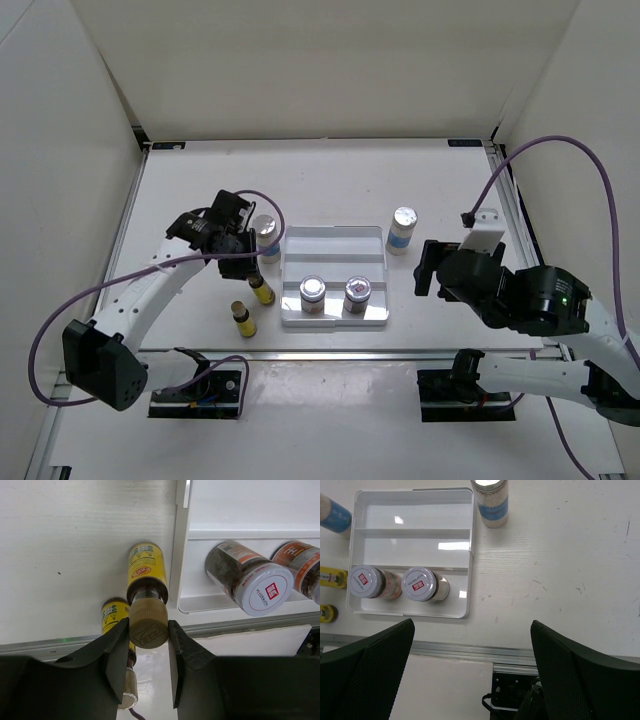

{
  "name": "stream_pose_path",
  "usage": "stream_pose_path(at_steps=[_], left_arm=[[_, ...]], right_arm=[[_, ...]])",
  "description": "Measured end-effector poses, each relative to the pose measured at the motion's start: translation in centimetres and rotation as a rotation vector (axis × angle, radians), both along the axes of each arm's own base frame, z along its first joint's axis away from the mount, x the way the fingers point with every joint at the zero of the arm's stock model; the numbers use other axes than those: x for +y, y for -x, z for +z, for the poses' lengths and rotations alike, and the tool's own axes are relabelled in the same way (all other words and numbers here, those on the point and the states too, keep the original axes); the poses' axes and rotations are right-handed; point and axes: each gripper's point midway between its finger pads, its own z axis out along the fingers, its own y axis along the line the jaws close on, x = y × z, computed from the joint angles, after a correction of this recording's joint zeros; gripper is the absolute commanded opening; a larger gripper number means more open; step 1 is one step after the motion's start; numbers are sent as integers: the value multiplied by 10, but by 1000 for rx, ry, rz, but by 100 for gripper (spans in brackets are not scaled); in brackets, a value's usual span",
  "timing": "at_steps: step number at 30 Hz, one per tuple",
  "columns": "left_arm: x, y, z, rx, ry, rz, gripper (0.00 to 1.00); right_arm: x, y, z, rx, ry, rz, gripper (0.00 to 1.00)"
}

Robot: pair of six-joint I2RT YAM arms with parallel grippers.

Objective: Organize the condiment bottles

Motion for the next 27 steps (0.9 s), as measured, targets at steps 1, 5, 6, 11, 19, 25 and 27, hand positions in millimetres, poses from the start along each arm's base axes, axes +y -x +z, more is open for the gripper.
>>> stream_pose_path(at_steps=[1,5,6,11,19,25,27], left_arm=[[0,0,1,-2,-1,-2,31],[-1,-4,13,-19,-5,-5,22],[-1,-5,17,-26,-6,-6,20],[-6,-17,53,-87,-15,-16,17],[-30,-42,122,-208,13,-66,13],[-80,-51,129,-199,8,-168,12],[-105,-55,127,-194,9,-212,12]], right_arm=[[0,0,-2,1,4,-5,100],[-2,-2,-3,-7,9,-20,100],[-3,-3,-3,-11,8,-24,100],[-8,-4,-3,-27,-18,-58,100],[-24,-3,-1,-60,-83,-104,100],[-23,-5,-5,-61,-65,-121,100],[-19,-7,-8,-55,-38,-122,100]])
